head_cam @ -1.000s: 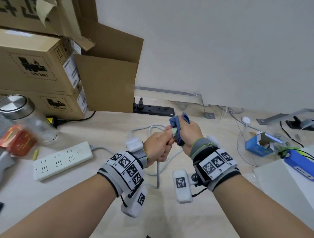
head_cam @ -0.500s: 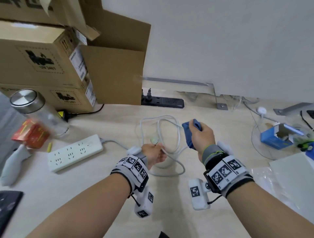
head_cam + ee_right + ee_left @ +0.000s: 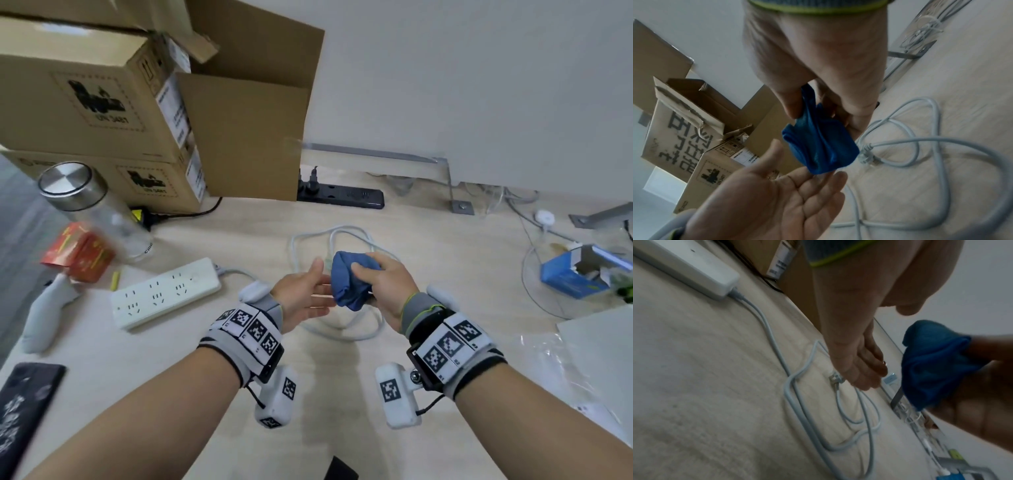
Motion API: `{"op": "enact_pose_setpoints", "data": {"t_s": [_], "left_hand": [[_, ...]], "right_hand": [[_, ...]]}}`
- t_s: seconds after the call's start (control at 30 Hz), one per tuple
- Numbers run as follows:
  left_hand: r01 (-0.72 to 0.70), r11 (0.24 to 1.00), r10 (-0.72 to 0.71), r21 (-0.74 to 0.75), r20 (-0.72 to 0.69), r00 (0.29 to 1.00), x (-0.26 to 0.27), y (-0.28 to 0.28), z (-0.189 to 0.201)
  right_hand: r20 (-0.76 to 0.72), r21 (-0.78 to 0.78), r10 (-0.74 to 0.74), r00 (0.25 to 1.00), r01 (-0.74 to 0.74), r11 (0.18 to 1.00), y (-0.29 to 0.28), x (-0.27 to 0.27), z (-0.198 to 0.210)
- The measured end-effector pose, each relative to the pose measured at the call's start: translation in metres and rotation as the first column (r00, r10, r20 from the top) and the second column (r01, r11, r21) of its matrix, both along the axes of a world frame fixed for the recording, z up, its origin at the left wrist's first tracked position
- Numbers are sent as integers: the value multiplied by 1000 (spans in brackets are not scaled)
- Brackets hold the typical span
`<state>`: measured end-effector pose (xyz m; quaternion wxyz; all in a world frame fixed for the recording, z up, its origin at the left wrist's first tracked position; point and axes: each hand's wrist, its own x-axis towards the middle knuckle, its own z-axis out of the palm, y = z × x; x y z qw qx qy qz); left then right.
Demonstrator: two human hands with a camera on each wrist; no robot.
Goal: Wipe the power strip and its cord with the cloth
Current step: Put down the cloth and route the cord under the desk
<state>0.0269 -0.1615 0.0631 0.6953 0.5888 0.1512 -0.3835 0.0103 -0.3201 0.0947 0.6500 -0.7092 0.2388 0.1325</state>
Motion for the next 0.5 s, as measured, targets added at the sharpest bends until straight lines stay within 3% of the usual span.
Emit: {"op": "enact_pose_setpoints", "data": {"t_s": [0.1, 0.17, 0.3, 0.37, 0.5], "left_hand": [[18, 999, -16, -31, 63, 998, -3, 12, 8], [-22, 1000, 25, -19, 141, 990, -9, 16, 9], [-97, 988, 67, 120, 236, 970, -17, 37, 7], [-154, 975, 114, 157, 238, 965, -18, 50, 6], [-194, 978, 178, 76, 179, 967, -23, 70, 6]], "right_hand": [[13, 24, 87, 996, -87, 996, 14, -1, -1], [38, -51, 148, 988, -146, 988, 22, -3, -3], [90, -190, 206, 974, -186, 964, 42, -3, -8], [94, -198, 195, 976, -174, 965, 48, -2, -11], [45, -171, 179, 983, -169, 971, 60, -1, -18]]}}
